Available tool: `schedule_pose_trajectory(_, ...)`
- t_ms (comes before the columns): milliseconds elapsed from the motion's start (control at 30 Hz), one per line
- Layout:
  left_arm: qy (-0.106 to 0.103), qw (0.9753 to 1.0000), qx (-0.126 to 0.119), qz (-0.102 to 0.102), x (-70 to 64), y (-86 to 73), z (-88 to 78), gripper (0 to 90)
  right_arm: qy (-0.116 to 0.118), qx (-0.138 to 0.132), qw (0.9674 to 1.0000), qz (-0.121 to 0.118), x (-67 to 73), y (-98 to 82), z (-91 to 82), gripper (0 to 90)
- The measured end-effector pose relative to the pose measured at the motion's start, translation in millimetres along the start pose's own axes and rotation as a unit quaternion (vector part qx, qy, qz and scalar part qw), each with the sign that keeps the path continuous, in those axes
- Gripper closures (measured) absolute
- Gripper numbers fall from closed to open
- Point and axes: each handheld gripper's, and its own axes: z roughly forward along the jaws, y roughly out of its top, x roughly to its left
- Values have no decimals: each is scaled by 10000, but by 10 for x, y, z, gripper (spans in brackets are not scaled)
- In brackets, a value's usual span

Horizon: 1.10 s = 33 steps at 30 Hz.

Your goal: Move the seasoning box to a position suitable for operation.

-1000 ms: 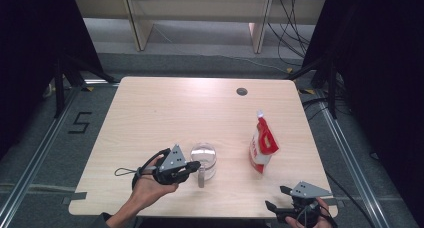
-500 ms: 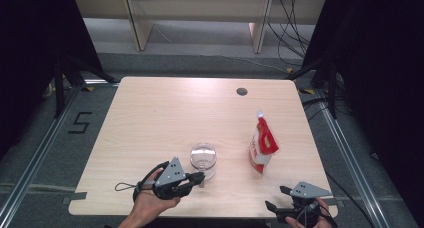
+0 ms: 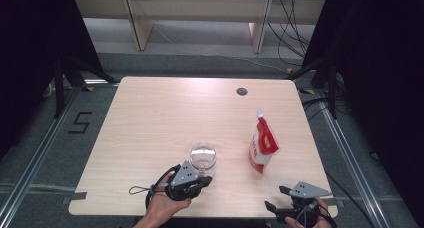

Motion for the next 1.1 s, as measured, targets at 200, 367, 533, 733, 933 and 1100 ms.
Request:
schedule_pose_trajectory(200,114,9998,123,103,8,-20,-34,895,49,25,10000,64,4,1,2,244)
schedule_pose_trajectory(367,250,9997,17,-47,62,-73,-61,893,24,20,10000,64,3,-1,-1,243)
schedule_pose_trajectory(533,485,9988,70,-93,172,-133,-128,882,70,46,9999,117,8,-1,2,243)
schedule_pose_trajectory(733,711,9973,57,-143,297,-161,-212,878,78,33,9999,58,-4,-1,9,243)
schedule_pose_trajectory(933,759,9968,-134,-191,388,-183,-327,833,96,41,9999,122,7,-2,5,243)
schedule_pose_trajectory(1100,845,9961,-233,62,337,-184,-433,751,91,32,9999,109,4,-3,4,243)
